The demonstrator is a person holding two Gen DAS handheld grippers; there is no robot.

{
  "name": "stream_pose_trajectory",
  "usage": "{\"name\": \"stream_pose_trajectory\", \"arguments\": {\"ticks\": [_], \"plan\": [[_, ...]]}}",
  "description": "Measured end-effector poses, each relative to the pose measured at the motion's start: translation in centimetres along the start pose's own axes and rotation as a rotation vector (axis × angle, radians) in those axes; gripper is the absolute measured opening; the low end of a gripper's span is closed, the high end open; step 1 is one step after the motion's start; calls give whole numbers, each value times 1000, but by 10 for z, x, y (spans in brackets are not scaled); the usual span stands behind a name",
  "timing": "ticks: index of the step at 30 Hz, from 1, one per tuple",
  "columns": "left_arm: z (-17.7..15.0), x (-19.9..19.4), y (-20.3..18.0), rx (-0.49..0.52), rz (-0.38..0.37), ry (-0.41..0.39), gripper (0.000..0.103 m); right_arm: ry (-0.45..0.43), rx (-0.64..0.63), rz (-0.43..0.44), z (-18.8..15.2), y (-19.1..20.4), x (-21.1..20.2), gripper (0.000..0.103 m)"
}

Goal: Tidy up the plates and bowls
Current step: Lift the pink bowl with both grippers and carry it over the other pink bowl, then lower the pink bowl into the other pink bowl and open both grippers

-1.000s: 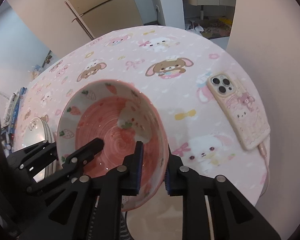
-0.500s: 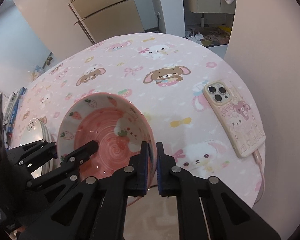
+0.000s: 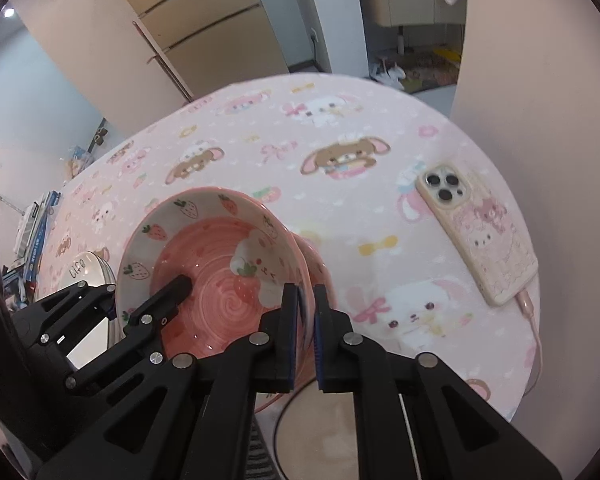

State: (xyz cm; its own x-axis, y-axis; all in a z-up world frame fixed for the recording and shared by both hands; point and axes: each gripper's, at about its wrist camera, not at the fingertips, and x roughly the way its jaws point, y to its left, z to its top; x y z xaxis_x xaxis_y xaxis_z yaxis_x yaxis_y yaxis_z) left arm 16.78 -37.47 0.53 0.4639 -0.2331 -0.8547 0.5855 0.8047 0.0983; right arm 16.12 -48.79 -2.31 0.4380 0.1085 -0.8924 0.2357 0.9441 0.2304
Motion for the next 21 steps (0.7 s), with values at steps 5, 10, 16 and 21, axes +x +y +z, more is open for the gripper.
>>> {"name": "stream_pose_trajectory", "arguments": {"ticks": [5, 10, 16, 21], "plan": [[0, 7, 5, -19, -32, 33, 17, 1, -35, -55, 1, 11, 2, 7], [-4, 21, -3, -29, -40, 59, 22, -25, -47, -108, -3, 13, 3, 7], [-6, 34, -5, -36, -29, 82, 24, -19, -80, -170, -3, 15, 13, 7], [-9, 37, -15, 7, 36, 69, 24, -60, -104, -192, -8, 14, 8, 7]]}}
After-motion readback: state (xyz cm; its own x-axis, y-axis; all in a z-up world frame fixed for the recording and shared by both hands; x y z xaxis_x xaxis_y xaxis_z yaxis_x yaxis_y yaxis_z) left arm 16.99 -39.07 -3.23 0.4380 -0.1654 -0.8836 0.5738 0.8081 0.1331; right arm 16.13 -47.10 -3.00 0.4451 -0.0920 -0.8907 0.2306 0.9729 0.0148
